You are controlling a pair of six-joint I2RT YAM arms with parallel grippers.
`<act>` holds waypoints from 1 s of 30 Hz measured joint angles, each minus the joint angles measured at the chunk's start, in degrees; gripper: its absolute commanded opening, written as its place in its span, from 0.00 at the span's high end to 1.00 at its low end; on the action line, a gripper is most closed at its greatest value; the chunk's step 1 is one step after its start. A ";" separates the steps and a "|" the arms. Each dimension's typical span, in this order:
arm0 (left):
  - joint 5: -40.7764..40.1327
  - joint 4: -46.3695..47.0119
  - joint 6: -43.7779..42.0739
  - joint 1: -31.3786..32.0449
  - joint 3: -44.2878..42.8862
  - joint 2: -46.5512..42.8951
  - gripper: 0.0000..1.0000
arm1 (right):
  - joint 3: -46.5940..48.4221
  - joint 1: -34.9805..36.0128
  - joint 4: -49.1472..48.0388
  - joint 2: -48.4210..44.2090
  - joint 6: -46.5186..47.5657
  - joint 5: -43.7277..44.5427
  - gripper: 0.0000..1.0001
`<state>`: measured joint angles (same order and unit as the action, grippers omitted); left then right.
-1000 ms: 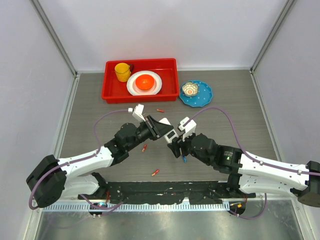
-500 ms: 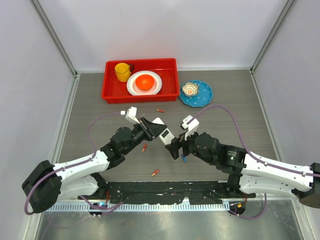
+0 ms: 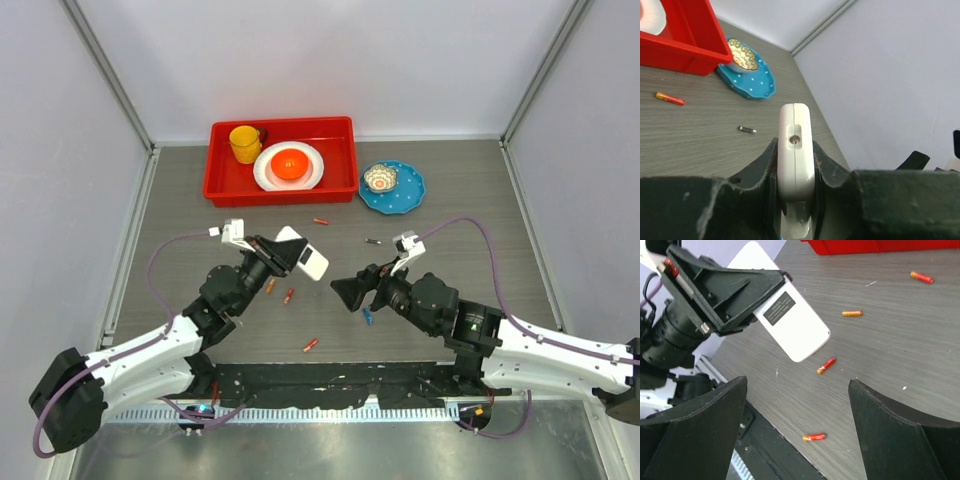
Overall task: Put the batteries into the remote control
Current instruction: Adjust the remote control, then remove the battery cover from the remote control.
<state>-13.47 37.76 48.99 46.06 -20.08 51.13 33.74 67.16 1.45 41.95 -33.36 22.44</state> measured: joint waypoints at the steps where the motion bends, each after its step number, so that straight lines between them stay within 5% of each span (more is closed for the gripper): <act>1: -0.15 0.24 -0.46 0.00 0.48 0.00 1.00 | -1.16 -0.39 -1.20 0.07 -2.54 -0.02 0.13; 14: -2.08 7.91 1.51 0.00 4.09 0.00 1.00 | -10.73 -13.92 -22.05 7.82 -24.44 -12.26 0.18; 30: -1.44 13.00 9.16 0.00 4.96 3.30 1.00 | -10.73 -14.78 -33.18 16.50 -27.41 -23.19 0.32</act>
<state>-14.92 50.76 58.15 46.06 -15.11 54.43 23.00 52.38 -31.73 58.46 -60.77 -0.75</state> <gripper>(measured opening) 0.256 0.725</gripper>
